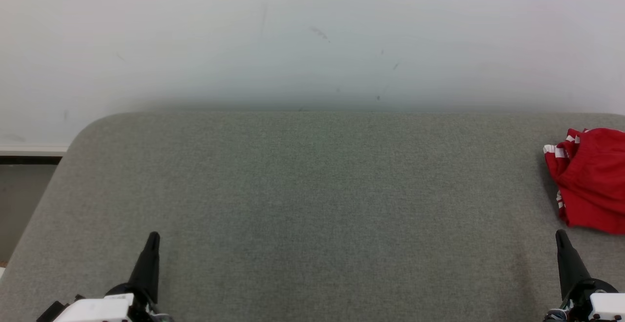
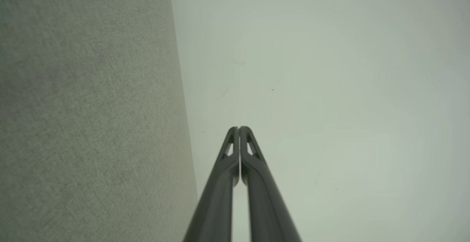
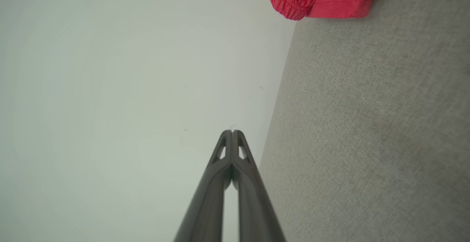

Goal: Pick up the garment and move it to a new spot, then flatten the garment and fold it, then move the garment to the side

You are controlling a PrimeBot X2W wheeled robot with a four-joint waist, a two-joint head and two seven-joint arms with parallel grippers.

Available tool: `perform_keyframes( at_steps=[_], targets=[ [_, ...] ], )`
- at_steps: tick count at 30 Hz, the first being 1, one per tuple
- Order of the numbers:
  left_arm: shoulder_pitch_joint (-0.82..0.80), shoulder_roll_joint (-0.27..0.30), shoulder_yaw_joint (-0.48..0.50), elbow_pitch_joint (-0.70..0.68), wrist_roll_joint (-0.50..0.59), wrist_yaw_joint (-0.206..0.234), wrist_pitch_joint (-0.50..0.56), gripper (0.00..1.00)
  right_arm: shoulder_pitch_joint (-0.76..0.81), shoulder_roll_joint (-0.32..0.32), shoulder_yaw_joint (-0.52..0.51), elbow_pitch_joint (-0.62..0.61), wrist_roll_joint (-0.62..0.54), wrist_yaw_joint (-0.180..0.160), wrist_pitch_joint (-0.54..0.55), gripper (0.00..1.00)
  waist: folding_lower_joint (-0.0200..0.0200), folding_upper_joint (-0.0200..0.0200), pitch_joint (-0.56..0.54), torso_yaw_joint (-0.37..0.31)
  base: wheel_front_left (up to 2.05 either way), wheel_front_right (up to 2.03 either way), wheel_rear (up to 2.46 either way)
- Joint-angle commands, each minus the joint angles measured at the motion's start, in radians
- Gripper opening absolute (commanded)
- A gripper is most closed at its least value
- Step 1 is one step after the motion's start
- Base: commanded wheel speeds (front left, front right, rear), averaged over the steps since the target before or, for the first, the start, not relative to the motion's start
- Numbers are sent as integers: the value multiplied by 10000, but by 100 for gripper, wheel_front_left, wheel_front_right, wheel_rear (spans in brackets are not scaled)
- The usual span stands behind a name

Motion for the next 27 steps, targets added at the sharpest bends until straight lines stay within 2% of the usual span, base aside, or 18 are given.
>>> perform_keyframes(
  at_steps=[1,27],
  targets=[
    [-82,63,17,0,-139,-63,40,0,-120,18,-48,22,-38,-21,-7,0,0,-1,0,0,0,0,0],
    [-81,63,15,-2,-140,-64,39,0,-122,30,-67,23,-65,-21,14,0,0,-1,0,0,0,0,0]
  ],
)
